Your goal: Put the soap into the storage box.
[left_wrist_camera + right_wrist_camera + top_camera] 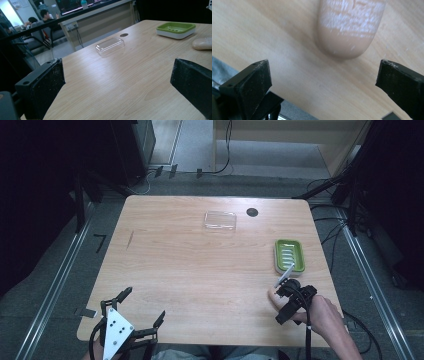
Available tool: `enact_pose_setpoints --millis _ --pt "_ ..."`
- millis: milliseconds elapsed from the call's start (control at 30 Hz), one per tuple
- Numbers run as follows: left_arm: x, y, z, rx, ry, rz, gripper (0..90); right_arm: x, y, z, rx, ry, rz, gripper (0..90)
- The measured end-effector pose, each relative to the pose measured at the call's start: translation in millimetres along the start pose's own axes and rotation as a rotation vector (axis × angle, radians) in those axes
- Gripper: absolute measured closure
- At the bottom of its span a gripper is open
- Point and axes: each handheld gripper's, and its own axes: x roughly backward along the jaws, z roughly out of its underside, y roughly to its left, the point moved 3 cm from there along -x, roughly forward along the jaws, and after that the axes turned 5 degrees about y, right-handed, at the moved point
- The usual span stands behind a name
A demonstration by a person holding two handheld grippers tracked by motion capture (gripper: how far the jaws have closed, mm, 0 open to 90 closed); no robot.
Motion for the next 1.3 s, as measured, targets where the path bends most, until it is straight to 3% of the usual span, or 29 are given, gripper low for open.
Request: enact_pose_setpoints --millis 1067,1300 --pt "0.2 0.3 0.3 0.003 0.001 0.001 0.0 -19.3 -24.2 -41.3 -0.038 0.023 -0.046 0.0" --pt "0.5 0.5 0.2 0.003 -0.001 -0.002 0.0 -22.4 -27.4 -44.6 -0.048 0.005 -0.050 3.2"
